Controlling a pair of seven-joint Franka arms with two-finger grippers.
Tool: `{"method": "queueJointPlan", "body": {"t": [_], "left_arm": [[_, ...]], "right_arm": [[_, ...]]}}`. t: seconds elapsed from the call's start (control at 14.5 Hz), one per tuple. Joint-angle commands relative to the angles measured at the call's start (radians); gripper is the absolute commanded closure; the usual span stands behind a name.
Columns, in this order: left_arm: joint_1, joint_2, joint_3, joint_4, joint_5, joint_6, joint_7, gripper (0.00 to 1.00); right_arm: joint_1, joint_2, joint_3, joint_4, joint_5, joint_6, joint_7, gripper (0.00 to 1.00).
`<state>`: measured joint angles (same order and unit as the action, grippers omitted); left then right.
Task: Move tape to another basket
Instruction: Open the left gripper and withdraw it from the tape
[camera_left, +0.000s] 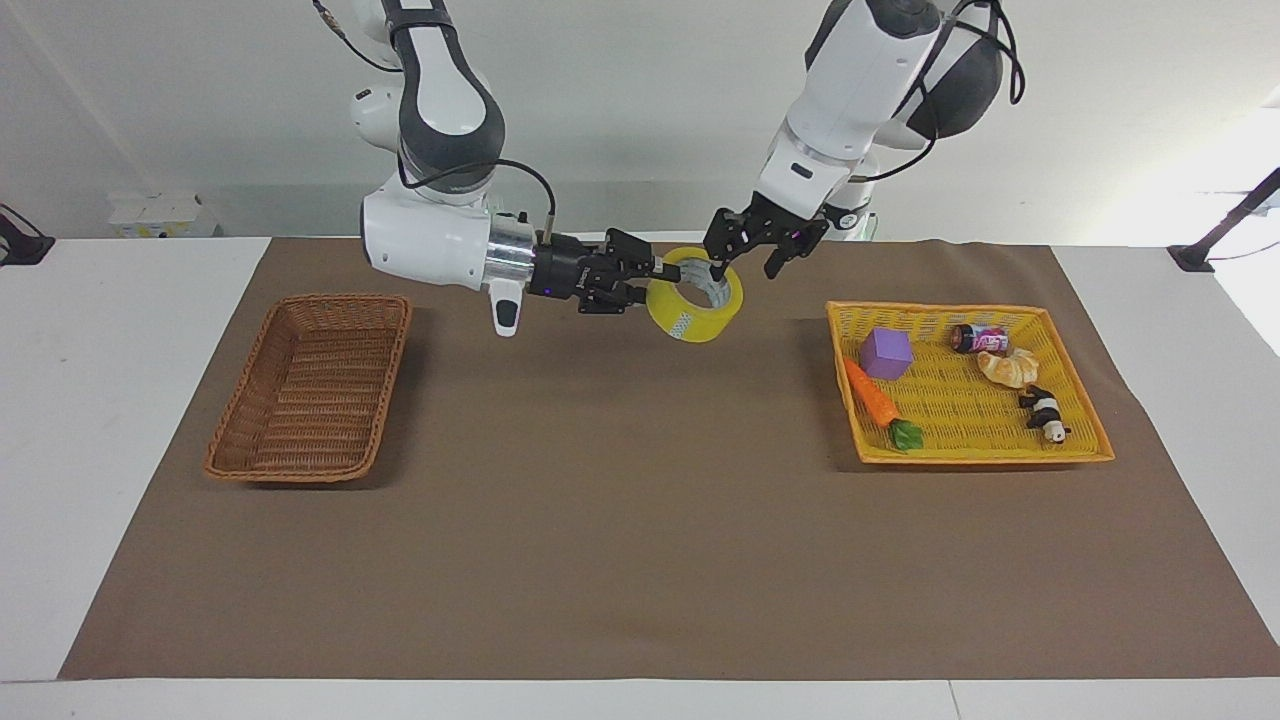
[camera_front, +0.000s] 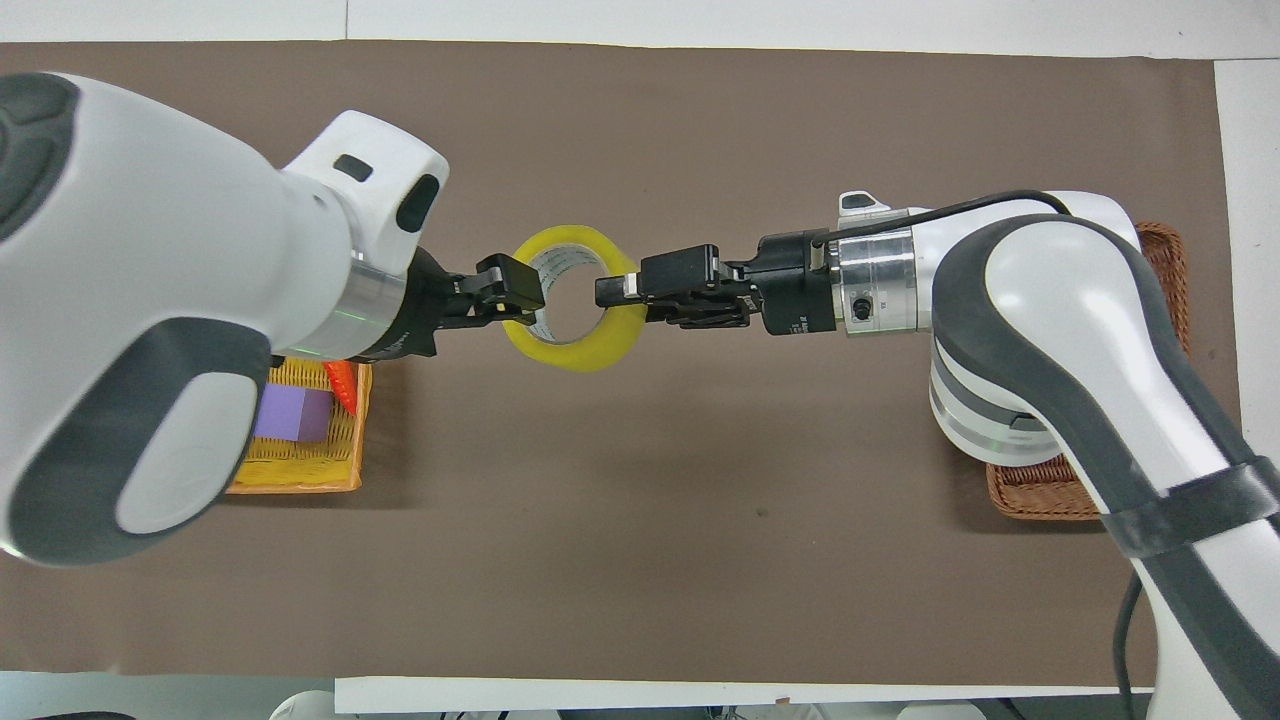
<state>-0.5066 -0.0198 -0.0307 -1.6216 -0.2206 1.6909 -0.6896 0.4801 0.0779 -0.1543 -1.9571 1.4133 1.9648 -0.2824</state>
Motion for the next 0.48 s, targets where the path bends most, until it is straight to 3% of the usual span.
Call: {"method": "queueJointPlan", "body": {"t": [0.0,0.21,0.41], "left_arm": [[0.048,-0.011,0.055,0.097,0.021,-0.175,0.079,0.0],[0.118,-0.047,0.104,0.12,0.173,-0.302,0.275,0.0],[0.273,-0.08,0.132,0.12,0.188,-0.335,0.477,0.0]], "right_arm": [[-0.008,-0.018,0.002,-0.013,-0.005,-0.003,-0.023,1.0],[-0.038,-0.018,0.001,-0.011,-0.057,-0.015,-0.032,1.0],[-0.081,-0.018,-0.001,-0.008,-0.089,-0.056,-0.047,1.0]]}}
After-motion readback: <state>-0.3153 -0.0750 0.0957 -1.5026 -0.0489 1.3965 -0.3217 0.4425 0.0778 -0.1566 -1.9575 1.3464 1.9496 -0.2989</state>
